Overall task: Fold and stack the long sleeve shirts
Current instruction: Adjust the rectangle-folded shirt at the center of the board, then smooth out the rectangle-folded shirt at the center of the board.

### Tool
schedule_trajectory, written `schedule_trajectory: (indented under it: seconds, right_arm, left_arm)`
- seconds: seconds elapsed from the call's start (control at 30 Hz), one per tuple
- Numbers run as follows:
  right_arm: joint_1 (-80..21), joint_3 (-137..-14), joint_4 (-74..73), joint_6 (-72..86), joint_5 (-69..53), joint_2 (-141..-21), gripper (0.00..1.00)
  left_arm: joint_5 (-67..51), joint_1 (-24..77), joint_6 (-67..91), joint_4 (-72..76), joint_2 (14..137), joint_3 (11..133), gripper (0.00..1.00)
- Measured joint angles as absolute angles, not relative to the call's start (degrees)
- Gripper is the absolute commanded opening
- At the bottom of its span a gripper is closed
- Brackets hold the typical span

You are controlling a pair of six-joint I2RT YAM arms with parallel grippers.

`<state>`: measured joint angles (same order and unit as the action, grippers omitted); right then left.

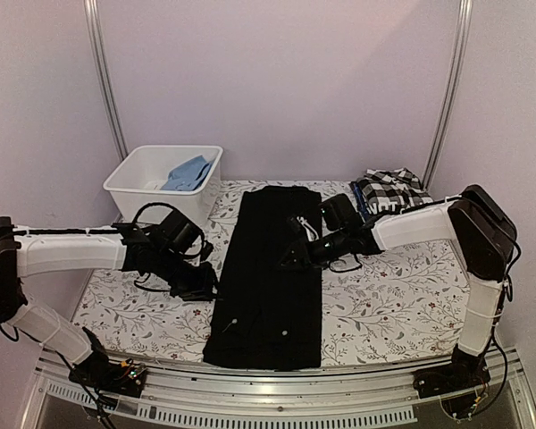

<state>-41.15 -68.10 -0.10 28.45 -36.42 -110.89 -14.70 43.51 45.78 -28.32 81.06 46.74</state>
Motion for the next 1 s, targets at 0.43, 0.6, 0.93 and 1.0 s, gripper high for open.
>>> schedule_trajectory:
  seconds: [0.43, 0.6, 0.93, 1.0]
  right_arm:
    - [-44.3, -52.1, 7.5, 36.6, -36.4, -109.3, 0.36]
    - [-43.8, -51.8, 3.0, 35.9, -34.7, -104.5, 0.42]
    - [-28.2, -76.9, -1.1, 28.0, -32.5, -107.8, 0.49]
    - [-25.9, -84.1, -0.6, 26.4, -32.5, -112.9, 0.5]
  left_arm:
    - [-14.3, 36.8, 37.5, -21.5, 102.7, 68.3, 0.32]
    - [-15.2, 35.2, 35.9, -18.7, 111.3, 75.2, 0.33]
    - [-18.0, 31.5, 35.1, -15.7, 119.3, 80.3, 0.38]
    - [-18.9, 31.0, 35.2, -15.6, 119.8, 80.8, 0.38]
